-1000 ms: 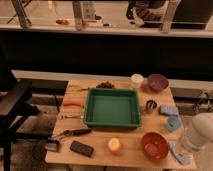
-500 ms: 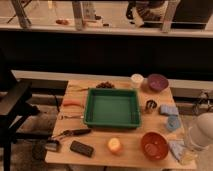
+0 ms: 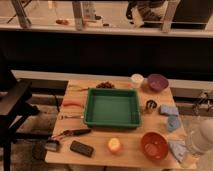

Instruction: Wipe red bowl with towel

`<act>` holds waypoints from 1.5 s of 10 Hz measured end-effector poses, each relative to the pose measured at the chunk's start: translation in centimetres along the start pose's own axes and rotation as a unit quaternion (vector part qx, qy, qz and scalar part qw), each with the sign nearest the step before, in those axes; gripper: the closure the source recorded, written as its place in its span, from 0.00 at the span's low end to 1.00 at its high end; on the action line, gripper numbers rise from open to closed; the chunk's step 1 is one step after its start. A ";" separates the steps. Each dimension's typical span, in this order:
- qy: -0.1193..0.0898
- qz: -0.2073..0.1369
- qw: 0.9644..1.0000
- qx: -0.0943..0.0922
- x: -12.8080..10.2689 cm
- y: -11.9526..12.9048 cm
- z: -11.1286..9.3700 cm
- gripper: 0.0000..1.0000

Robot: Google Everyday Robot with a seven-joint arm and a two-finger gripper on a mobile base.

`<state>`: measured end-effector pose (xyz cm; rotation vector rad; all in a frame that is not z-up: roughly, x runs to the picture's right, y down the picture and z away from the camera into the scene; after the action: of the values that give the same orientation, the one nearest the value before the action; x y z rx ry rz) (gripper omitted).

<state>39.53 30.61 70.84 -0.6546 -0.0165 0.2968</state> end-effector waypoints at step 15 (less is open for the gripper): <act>-0.060 -0.040 0.997 -0.008 2.9 -2.0 2.4 0.20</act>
<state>42.58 31.37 73.76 -0.6494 -0.1606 0.2592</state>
